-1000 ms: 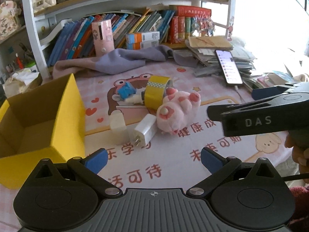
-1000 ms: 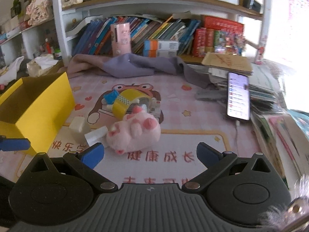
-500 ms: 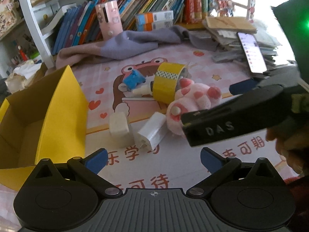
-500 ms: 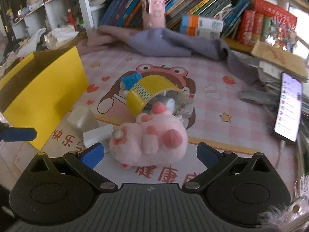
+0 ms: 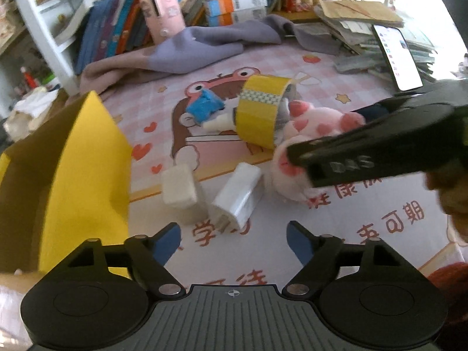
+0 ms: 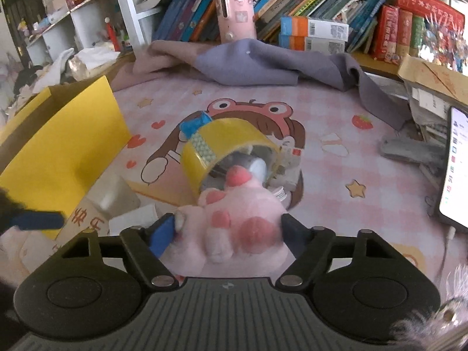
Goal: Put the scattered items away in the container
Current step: 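Grasp the pink pig plush with the right tool while the left tool approaches the white charger, then close the left tool on the white charger block while the right tool holds the pig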
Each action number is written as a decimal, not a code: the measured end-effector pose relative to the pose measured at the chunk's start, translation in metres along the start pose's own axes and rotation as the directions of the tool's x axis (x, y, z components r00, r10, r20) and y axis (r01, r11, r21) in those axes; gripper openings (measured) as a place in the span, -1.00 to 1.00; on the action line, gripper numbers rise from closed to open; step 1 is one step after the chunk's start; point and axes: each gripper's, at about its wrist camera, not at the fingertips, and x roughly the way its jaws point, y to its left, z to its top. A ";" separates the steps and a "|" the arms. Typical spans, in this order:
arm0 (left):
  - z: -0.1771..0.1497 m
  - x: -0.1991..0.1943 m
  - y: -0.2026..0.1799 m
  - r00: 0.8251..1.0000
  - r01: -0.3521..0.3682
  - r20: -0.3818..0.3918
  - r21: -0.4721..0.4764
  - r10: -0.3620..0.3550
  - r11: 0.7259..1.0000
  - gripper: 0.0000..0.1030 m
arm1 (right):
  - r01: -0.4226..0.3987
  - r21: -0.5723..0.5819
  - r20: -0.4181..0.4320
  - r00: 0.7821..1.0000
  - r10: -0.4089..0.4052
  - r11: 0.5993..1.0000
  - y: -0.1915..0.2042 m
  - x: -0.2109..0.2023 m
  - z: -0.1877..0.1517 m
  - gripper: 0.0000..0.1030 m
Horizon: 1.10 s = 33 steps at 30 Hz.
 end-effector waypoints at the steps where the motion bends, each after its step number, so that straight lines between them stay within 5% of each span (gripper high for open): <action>1: 0.002 0.004 -0.001 1.000 0.007 -0.002 0.004 -0.007 1.000 0.36 | 0.008 0.001 -0.003 1.000 -0.008 1.000 -0.004 -0.004 -0.002 0.41; 6: 0.010 0.026 -0.001 1.000 0.000 -0.017 0.005 0.000 1.000 0.11 | 0.078 0.001 -0.009 0.997 -0.078 0.997 -0.023 -0.023 -0.008 0.41; 25: 0.024 0.063 0.009 0.995 0.073 -0.063 -0.153 -0.083 0.986 0.11 | 0.068 -0.041 -0.066 0.995 -0.071 0.997 -0.032 -0.018 -0.019 0.87; 33: 0.027 0.063 0.003 0.995 0.073 -0.052 -0.125 -0.080 0.989 0.00 | 0.063 -0.020 -0.071 0.995 -0.065 0.998 -0.037 -0.007 -0.021 0.97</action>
